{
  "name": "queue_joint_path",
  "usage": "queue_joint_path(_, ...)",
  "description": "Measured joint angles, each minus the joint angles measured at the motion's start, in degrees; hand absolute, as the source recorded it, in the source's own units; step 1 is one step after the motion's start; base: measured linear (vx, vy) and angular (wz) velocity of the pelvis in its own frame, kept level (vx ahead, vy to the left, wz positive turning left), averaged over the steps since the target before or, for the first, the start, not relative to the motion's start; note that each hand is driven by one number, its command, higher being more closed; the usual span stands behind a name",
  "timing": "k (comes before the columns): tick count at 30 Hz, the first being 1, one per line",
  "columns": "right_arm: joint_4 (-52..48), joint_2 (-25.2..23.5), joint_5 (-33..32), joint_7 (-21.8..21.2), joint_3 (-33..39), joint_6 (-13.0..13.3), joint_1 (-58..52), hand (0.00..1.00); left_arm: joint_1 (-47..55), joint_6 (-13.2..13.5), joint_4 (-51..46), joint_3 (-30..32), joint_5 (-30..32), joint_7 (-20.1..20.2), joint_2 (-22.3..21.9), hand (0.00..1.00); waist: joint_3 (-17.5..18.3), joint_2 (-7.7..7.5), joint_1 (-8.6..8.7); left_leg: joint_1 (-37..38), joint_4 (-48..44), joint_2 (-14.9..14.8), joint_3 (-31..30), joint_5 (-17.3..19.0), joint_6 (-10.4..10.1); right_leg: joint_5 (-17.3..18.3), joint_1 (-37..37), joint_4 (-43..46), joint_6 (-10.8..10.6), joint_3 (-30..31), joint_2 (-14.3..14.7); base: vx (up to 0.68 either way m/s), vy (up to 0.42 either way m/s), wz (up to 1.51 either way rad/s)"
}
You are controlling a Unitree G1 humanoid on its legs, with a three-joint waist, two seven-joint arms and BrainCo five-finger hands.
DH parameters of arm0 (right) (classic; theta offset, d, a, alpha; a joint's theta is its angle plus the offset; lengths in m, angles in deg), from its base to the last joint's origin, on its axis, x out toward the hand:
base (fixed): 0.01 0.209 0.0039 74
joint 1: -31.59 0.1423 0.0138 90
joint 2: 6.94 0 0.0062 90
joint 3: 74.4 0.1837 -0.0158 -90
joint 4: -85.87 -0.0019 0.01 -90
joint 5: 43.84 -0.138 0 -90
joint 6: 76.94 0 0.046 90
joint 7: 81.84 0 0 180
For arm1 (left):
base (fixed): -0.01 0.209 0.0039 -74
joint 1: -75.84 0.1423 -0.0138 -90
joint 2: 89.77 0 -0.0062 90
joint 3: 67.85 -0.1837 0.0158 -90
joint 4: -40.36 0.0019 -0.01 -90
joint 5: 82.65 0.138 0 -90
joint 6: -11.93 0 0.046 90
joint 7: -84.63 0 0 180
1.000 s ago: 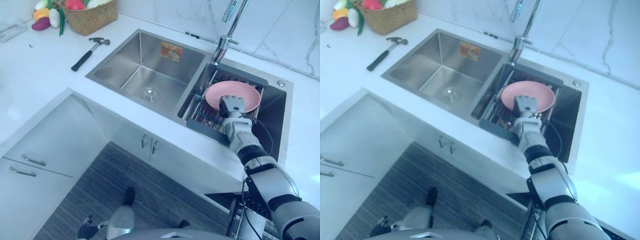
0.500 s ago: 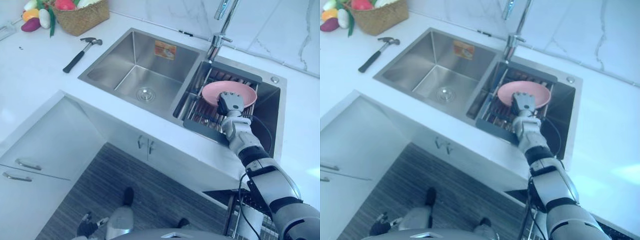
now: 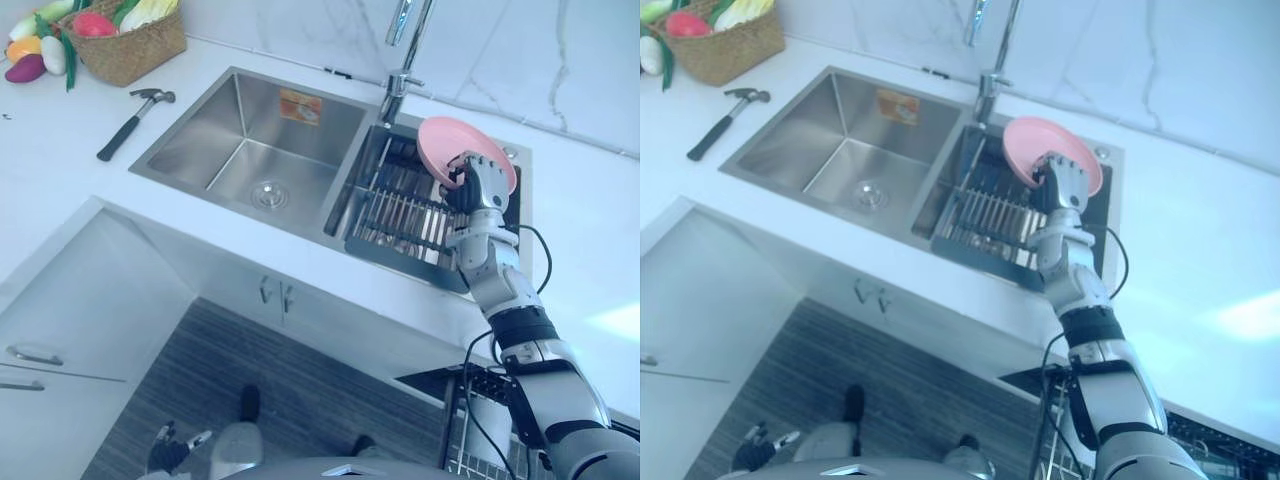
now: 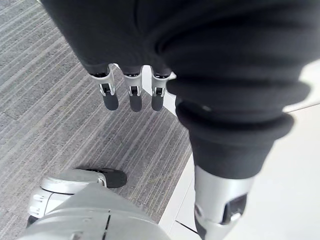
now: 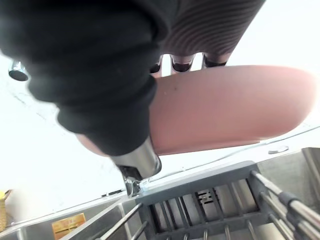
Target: Walk over to the sink, pick up the cup, carry it to the dishwasher, place the cup inside the dishwasher, then close the dishwasher door
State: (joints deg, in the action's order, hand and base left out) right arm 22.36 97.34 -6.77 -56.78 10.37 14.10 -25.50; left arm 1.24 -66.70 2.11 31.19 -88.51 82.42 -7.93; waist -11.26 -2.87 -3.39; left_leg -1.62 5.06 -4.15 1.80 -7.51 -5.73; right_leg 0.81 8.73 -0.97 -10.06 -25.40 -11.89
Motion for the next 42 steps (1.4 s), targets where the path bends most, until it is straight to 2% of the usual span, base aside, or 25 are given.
queue_joint_path(3,-4.4,-0.2,-3.1,0.0,1.1,0.4,-2.0,1.00,0.0,0.1,0.0,0.0,0.0,-0.1,0.0,0.00,0.3,-0.52,0.20,0.1,0.0,-0.2,0.4,0.1,-0.1,-0.2,-0.1,-0.2,0.1,0.7,0.2,0.00,-0.003,-0.09)
queue_joint_path(11,-12.4,-0.7,-16.3,-0.2,6.1,0.6,-3.7,1.00,-0.1,1.2,0.0,1.2,0.5,-1.7,-0.2,0.00,1.0,-0.51,0.53,0.5,0.0,-0.4,1.4,0.2,-0.2,-0.4,-0.3,-0.4,0.2,1.5,0.2,0.00,-0.001,-0.06)
queue_joint_path(19,-24.5,-4.9,-31.5,-1.1,14.4,0.4,-7.8,1.00,0.2,2.8,0.1,2.1,0.5,-3.5,-2.7,0.00,4.6,-0.61,1.32,0.3,0.0,-1.5,3.8,0.1,-0.3,-0.9,-2.6,0.3,0.9,4.9,0.9,-0.01,-0.008,-0.15)
queue_joint_path(23,-30.9,-6.2,-38.5,-1.2,19.0,0.4,-12.9,1.00,0.1,3.2,0.1,2.1,0.7,-3.4,-3.3,0.00,5.8,-0.48,2.35,0.7,0.0,-2.9,6.4,0.0,-0.6,-1.3,-4.6,1.0,1.9,8.0,2.0,-0.07,-0.021,-0.36)
queue_joint_path(25,-34.1,-8.1,-41.4,-1.1,21.9,0.4,-15.7,1.00,0.3,3.2,0.2,2.1,1.6,-3.4,-3.3,0.00,6.4,-0.47,3.44,0.9,0.0,-3.8,8.6,-0.1,-0.8,-1.5,-6.1,1.2,2.7,10.7,2.6,-0.07,-0.028,-0.65)
queue_joint_path(32,-42.1,-11.0,-42.4,-1.2,26.4,0.4,-25.1,1.00,0.2,2.0,1.3,-0.3,2.8,-0.7,-1.5,0.00,6.5,-1.36,6.45,5.4,0.0,-5.4,19.0,0.4,-1.4,-4.3,-10.1,1.4,3.1,21.6,4.3,-0.08,-0.014,-0.85)
queue_joint_path(33,-43.4,-11.7,-42.4,-1.2,26.9,0.4,-26.5,1.00,0.1,1.2,1.5,-0.2,2.8,-0.5,-1.0,0.00,6.4,-1.94,7.11,6.2,0.0,-5.6,20.8,0.7,-1.9,-4.4,-10.7,1.5,3.2,21.5,4.3,-0.10,-0.001,-0.85)
queue_joint_path(34,-44.3,-12.0,-42.4,-1.2,27.6,0.4,-28.2,1.00,-0.1,0.7,1.6,0.1,2.8,-0.1,-0.3,0.00,6.3,-2.99,7.18,7.3,-0.1,-5.7,22.9,0.9,-2.1,-3.8,-11.0,1.7,4.5,18.9,3.7,-0.08,0.017,-0.88)
queue_joint_path(35,-44.7,-12.2,-42.5,-1.2,28.0,0.4,-28.7,1.00,-0.3,0.4,1.5,0.5,2.8,0.0,-0.2,0.00,6.5,-3.19,7.22,7.8,-0.1,-5.8,23.9,1.1,-2.2,-2.8,-11.6,2.7,6.1,16.7,3.1,-0.06,0.057,-1.04)
queue_joint_path(36,-46.1,-13.1,-43.2,-1.2,28.1,0.5,-28.9,1.00,-0.3,-0.4,1.2,1.2,2.8,0.0,-0.4,0.00,6.9,-3.21,7.20,8.5,-0.4,-5.8,24.5,1.8,-2.0,0.3,-13.1,5.0,10.9,12.7,2.3,0.00,0.096,-1.20)
queue_joint_path(37,-46.9,-13.9,-43.7,-1.2,28.0,1.2,-28.9,1.00,-0.4,-1.4,1.0,1.6,2.7,0.0,-0.8,0.00,7.2,-2.46,7.19,8.4,0.0,-6.5,24.7,2.9,-0.7,6.4,-13.8,5.6,14.3,8.1,2.1,0.05,0.119,-1.29)
queue_joint_path(38,-47.2,-14.3,-43.8,-1.2,28.0,1.7,-29.0,1.00,-0.1,-1.6,1.2,2.1,2.7,0.0,-1.5,0.00,8.0,-0.97,6.76,7.7,0.0,-8.2,25.9,2.8,0.6,5.9,-14.6,7.2,14.3,5.9,2.0,0.07,0.133,-1.17)
queue_joint_path(39,-47.6,-14.5,-43.8,-1.1,28.0,3.0,-29.9,1.00,-0.8,-1.9,1.0,2.7,2.6,-0.2,-1.6,0.00,8.0,-0.61,6.89,6.9,-0.1,-9.8,27.9,2.4,0.9,4.3,-17.1,16.0,14.5,3.9,0.8,0.10,0.102,-0.78)
queue_joint_path(40,-47.2,-14.5,-43.9,-1.1,28.1,3.7,-30.2,1.00,-1.2,-2.3,0.8,3.1,2.5,-0.2,-1.4,0.00,8.1,-1.26,7.08,6.9,-0.1,-10.6,28.5,2.0,0.6,4.5,-16.5,20.2,14.1,2.2,-0.1,0.13,0.065,-0.72)
queue_joint_path(41,-46.5,-14.6,-43.8,-1.1,27.7,4.5,-30.1,1.00,-1.4,-2.6,0.9,3.2,2.0,-0.2,-1.0,0.00,8.3,-2.42,6.54,7.6,-0.1,-10.8,30.0,2.1,-0.2,4.6,-14.6,20.5,13.7,0.7,-0.7,0.19,-0.001,-0.69)
queue_joint_path(42,-46.1,-14.7,-43.6,-1.1,27.0,5.4,-29.7,1.00,-1.7,-3.0,0.9,3.4,1.3,-0.2,-0.6,0.00,8.5,-3.90,5.45,8.4,-0.3,-10.7,31.8,2.2,-1.1,3.4,-12.0,17.6,12.2,0.2,-0.9,0.20,-0.093,-1.06)
